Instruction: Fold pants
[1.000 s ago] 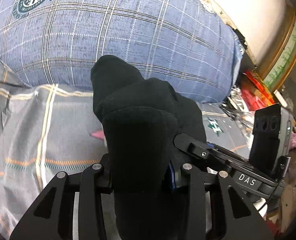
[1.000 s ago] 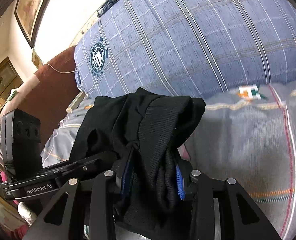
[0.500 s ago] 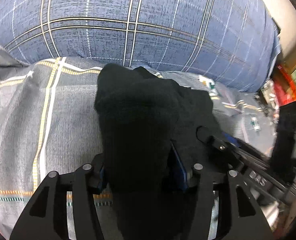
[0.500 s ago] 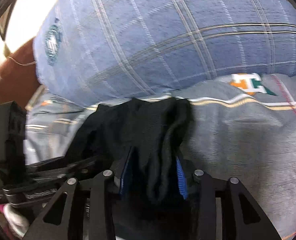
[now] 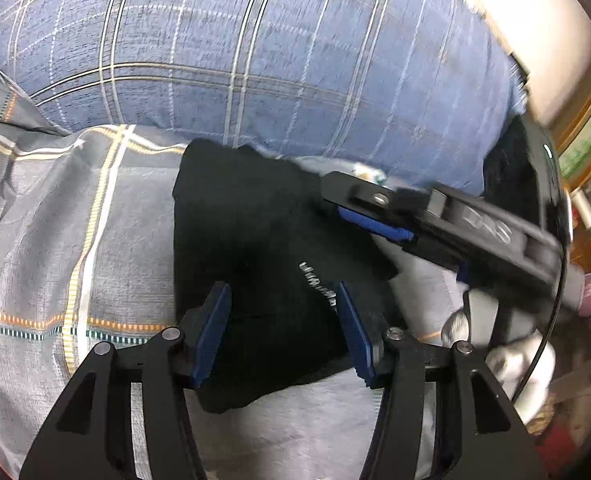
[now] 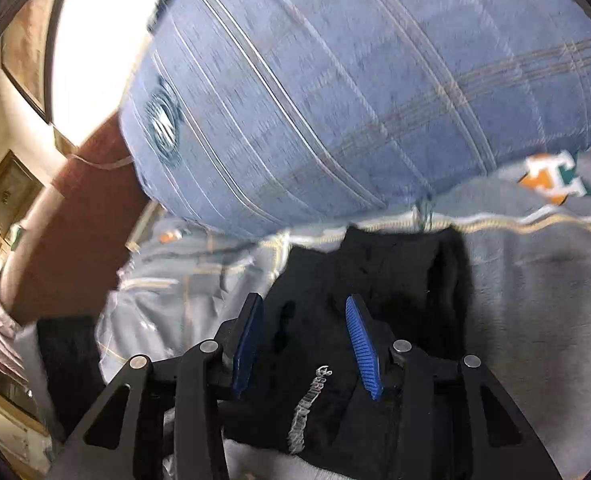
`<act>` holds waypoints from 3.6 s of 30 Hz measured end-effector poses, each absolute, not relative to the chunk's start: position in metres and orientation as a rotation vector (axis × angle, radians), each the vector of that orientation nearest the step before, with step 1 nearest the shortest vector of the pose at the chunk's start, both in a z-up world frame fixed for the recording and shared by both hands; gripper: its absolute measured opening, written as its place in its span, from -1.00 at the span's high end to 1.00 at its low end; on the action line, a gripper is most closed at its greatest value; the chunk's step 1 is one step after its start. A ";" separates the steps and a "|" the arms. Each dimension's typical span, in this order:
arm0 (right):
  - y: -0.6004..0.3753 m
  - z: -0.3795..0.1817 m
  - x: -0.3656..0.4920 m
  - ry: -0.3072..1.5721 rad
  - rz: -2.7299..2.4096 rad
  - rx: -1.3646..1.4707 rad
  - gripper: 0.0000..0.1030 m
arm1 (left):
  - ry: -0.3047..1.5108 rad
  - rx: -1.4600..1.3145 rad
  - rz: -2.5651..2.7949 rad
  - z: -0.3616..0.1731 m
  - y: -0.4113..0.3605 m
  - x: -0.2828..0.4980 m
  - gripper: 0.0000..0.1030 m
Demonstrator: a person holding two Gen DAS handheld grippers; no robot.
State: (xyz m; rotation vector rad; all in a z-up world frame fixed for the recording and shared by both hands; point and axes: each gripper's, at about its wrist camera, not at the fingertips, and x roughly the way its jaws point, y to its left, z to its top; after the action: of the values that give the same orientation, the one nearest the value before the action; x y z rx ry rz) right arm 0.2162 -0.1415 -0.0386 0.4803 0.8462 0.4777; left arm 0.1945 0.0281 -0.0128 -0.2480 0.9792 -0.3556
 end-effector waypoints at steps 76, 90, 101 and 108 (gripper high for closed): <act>-0.128 -0.097 -0.024 0.646 0.078 0.114 -0.25 | 0.832 -0.057 0.065 -0.008 0.038 0.015 -1.00; -0.128 -0.098 -0.023 0.645 0.054 0.078 -0.25 | 0.874 -0.105 0.017 -0.018 0.037 0.017 -1.00; -0.134 -0.095 -0.021 0.629 0.017 0.063 -0.26 | 0.897 -0.116 -0.002 -0.024 0.036 0.019 -1.00; -0.138 -0.094 -0.023 0.618 0.002 0.060 -0.27 | 0.903 -0.118 -0.016 -0.026 0.034 0.019 -1.00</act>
State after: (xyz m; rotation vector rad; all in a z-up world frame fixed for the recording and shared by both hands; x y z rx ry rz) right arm -0.0226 -0.1378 -0.0935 0.0597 0.6175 0.0016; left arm 0.0188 0.0341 -0.0255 -0.1182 0.9029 -0.0157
